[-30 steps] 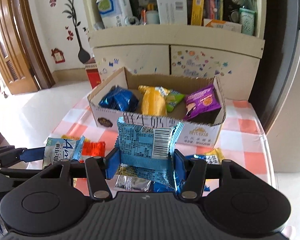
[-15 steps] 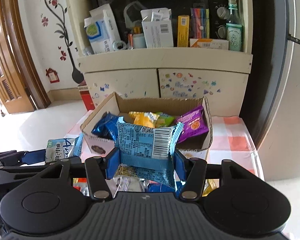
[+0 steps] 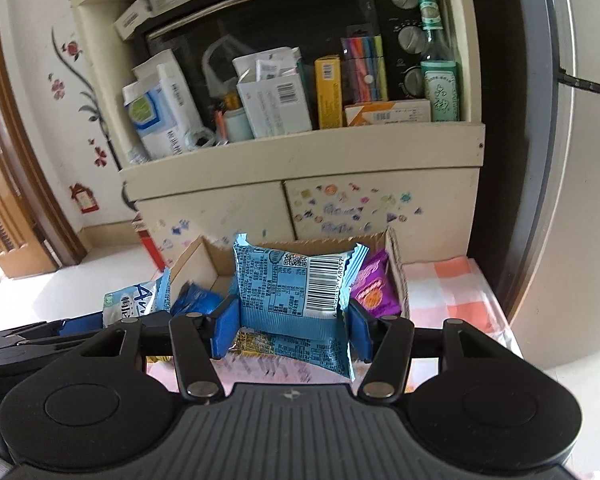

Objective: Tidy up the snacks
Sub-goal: 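Open both tools to drop the packets into the box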

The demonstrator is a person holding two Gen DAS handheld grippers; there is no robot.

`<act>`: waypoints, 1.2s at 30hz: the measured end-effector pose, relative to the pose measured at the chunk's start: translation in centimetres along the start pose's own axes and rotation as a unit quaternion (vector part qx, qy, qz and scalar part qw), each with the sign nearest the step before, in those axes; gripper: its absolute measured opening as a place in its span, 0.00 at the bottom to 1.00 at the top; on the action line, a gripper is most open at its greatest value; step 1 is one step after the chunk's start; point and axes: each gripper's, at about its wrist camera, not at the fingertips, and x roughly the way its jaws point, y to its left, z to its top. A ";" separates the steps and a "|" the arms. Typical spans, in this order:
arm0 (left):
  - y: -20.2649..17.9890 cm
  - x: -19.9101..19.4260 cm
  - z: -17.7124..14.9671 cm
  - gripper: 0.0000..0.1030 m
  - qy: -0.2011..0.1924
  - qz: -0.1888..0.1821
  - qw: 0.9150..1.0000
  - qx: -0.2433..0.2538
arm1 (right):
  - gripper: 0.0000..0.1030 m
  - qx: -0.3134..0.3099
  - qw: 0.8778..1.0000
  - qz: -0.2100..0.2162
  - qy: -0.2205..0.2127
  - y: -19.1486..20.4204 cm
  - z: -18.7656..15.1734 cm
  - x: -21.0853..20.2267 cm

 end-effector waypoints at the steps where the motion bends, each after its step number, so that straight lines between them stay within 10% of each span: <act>1: 0.0 0.7 0.3 0.60 0.003 -0.001 1.000 -0.002 | 0.61 0.008 1.000 0.001 -0.001 -0.2 0.2 0.3; 11: 0.6 5.8 2.8 0.61 0.002 -0.013 1.000 -0.018 | 0.61 0.058 0.998 -0.005 -0.003 -1.1 1.9 4.1; 16: 1.2 8.0 3.0 0.75 -0.004 0.002 1.000 -0.024 | 0.77 0.097 0.995 -0.011 -0.007 -2.3 2.0 6.4; 36: 1.4 6.4 2.4 0.91 0.008 0.023 1.000 -0.017 | 0.91 0.081 0.997 0.011 0.007 -2.6 2.5 3.9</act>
